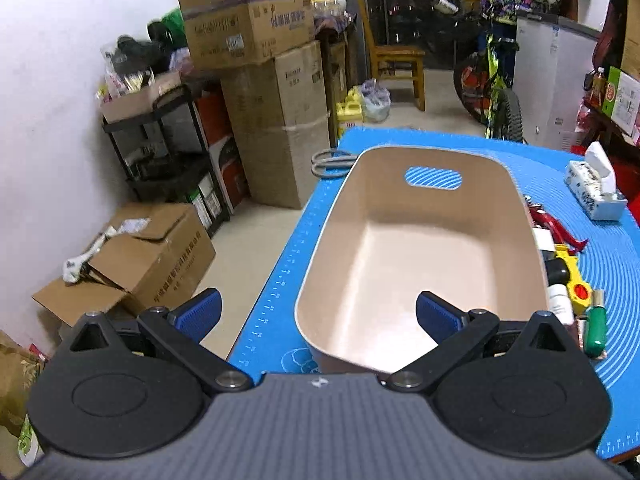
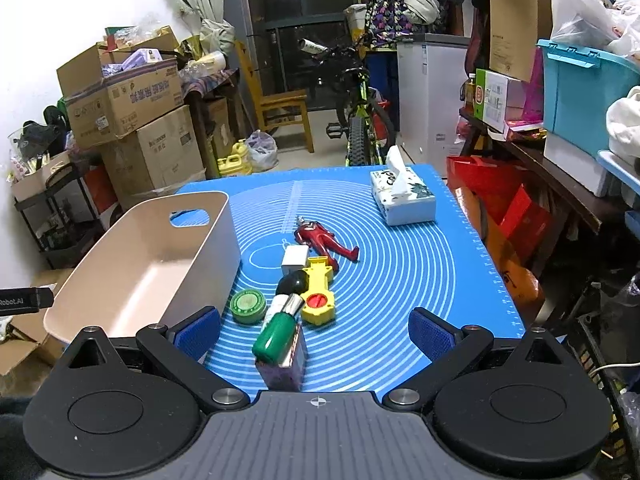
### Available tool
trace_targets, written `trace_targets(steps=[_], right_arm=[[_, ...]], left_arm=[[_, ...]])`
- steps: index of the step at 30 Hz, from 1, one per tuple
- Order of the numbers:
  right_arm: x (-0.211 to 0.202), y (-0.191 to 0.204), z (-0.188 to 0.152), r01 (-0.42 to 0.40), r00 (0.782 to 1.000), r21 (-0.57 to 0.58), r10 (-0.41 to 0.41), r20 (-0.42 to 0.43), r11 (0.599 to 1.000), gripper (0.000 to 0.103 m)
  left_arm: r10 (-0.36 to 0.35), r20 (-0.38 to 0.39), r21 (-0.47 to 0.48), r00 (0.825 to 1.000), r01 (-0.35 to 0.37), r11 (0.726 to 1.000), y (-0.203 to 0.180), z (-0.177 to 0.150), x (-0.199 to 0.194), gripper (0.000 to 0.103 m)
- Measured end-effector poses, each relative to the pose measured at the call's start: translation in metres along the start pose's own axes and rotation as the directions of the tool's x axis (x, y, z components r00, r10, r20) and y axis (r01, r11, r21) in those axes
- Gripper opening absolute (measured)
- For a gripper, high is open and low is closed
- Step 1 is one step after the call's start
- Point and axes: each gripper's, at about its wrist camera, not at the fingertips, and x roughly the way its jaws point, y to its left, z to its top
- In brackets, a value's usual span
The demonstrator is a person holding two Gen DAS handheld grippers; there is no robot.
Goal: Organize rigid objects
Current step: 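Grasp the basket rim with the left gripper while the right gripper grasps the green bottle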
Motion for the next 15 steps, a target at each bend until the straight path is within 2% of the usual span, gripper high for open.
trace_targets(steps=[6, 12, 15], right_arm=[[0.032, 0.009, 0.009, 0.019, 0.999, 0.008, -0.019, -0.027, 1.0, 0.1], [0.066, 0.02, 0.014, 0.036, 0.997, -0.008, -0.036, -0.074, 0.999, 0.098], [0.082, 0.028, 0.013, 0.05, 0.994, -0.046, -0.054, -0.096, 0.998, 0.097]], left_arm=[[-0.036, -0.077, 0.006, 0.996, 0.037, 0.999, 0.013, 0.014, 0.028, 0.102], [-0.071, -0.175, 0.005, 0.982, 0.073, 0.997, 0.015, 0.02, 0.06, 0.102], [-0.088, -0.197, -0.025, 0.976, 0.085, 0.996, 0.02, 0.021, 0.073, 0.102]])
